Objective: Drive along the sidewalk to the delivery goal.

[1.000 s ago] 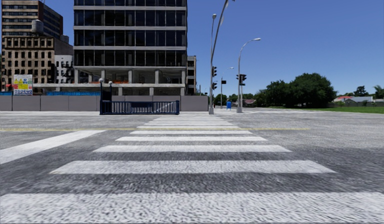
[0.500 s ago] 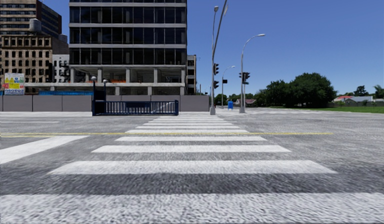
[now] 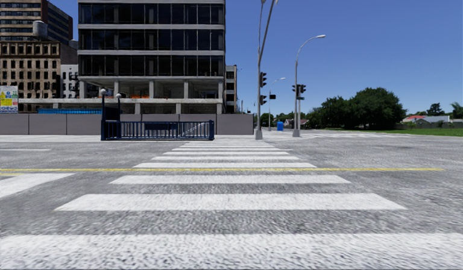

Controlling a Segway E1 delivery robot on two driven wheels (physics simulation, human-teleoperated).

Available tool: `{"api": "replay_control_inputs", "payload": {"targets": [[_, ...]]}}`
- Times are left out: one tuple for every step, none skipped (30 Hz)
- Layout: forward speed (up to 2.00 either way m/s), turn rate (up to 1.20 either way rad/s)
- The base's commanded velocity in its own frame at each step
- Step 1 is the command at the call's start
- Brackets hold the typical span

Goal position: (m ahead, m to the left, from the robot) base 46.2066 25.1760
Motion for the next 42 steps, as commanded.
{"api": "replay_control_inputs", "payload": {"targets": [[2.00,0.00],[2.00,0.00],[2.00,0.00],[2.00,0.00],[2.00,0.00],[2.00,0.00],[2.00,0.00],[2.00,0.00],[2.00,0.00],[2.00,0.00],[2.00,0.00],[2.00,0.00],[2.00,0.00],[2.00,0.00],[2.00,0.00],[2.00,0.00],[2.00,0.00],[2.00,0.00],[2.00,0.00],[2.00,0.00],[2.00,0.00],[2.00,0.00],[2.00,0.00],[2.00,0.00],[2.00,0.00],[2.00,0.00],[2.00,0.00],[2.00,0.00],[2.00,0.00],[2.00,0.00],[2.00,0.00],[2.00,0.00],[2.00,0.00],[2.00,0.00],[2.00,0.00],[2.00,0.00],[2.00,0.00],[2.00,0.00],[2.00,0.00],[2.00,0.00],[2.00,0.00],[2.00,0.00]]}}
